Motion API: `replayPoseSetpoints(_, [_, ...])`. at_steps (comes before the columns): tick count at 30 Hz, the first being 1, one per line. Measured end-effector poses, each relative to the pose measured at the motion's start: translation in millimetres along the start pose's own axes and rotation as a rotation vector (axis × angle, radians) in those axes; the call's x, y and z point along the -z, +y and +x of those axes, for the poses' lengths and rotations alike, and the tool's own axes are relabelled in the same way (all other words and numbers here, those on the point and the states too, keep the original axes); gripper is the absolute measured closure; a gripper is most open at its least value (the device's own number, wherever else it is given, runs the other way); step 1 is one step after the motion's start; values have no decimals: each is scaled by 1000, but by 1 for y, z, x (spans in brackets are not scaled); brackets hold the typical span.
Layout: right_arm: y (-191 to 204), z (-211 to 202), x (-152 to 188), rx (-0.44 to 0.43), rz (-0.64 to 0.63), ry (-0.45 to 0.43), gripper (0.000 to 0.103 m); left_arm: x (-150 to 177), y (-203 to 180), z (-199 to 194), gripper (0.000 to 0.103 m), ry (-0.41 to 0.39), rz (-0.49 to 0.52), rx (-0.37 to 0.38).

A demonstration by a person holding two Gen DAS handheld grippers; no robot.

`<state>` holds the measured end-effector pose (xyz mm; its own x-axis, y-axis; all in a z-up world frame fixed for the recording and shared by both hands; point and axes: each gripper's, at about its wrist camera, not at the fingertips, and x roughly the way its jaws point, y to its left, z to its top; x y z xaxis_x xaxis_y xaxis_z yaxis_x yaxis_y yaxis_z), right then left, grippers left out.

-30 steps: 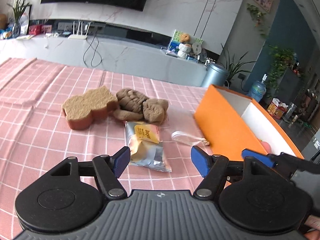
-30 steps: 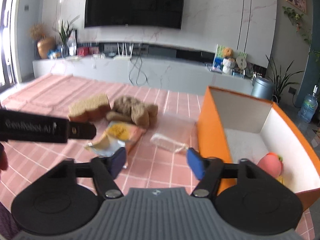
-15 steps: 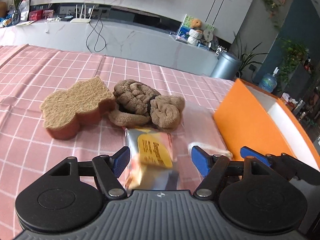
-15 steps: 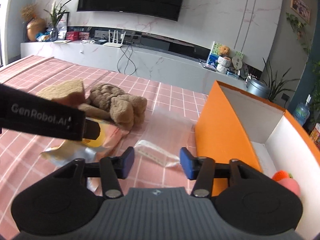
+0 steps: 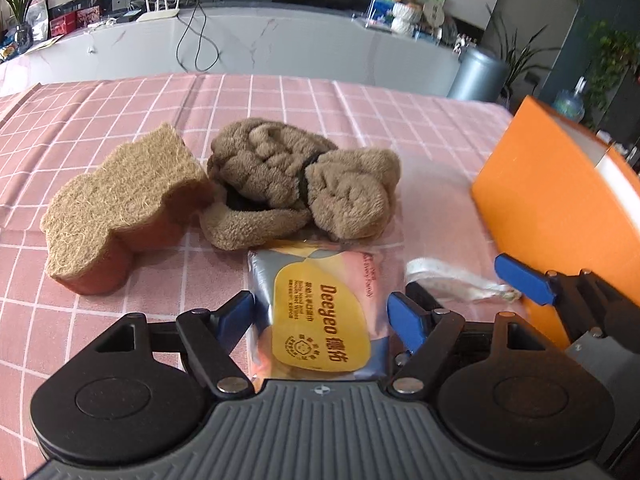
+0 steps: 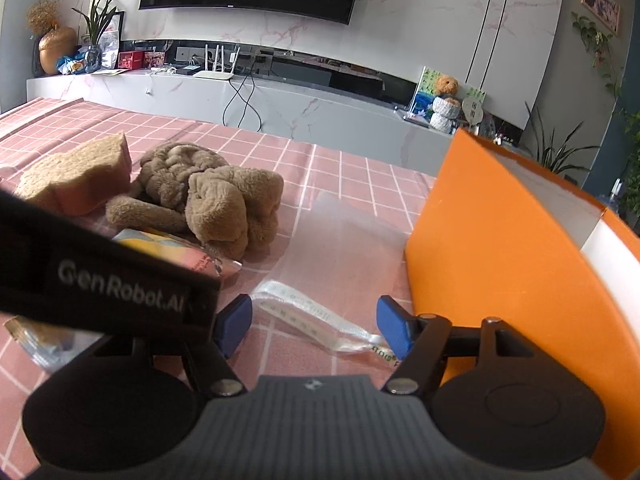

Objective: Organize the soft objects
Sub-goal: 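Grasp the Deeyeo wipe pack with the left tool while the right tool grasps the clear bag, then carry the wipe pack and clear bag into the orange box and open both tools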

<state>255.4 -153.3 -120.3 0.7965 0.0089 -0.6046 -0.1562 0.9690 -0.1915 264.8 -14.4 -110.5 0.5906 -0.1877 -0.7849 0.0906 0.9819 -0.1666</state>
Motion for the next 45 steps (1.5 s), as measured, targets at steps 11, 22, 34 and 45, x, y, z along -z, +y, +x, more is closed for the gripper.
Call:
replayPoseSetpoints(11, [0,12,2,-81,29,27,96,11,4,-16,36,-33,8,15])
replayPoseSetpoints(22, [5,-49,12,-149,-25,5,103,50,26,-71,40,-39,-53,20])
replayPoseSetpoints(34, [13,-156,72,-277,-99,85,103,105,26,-110,40,-42,-4,51])
replayPoseSetpoints(45, [-6,-177,89,-294,10,129,33,123,22,-119,20,-62,37,51])
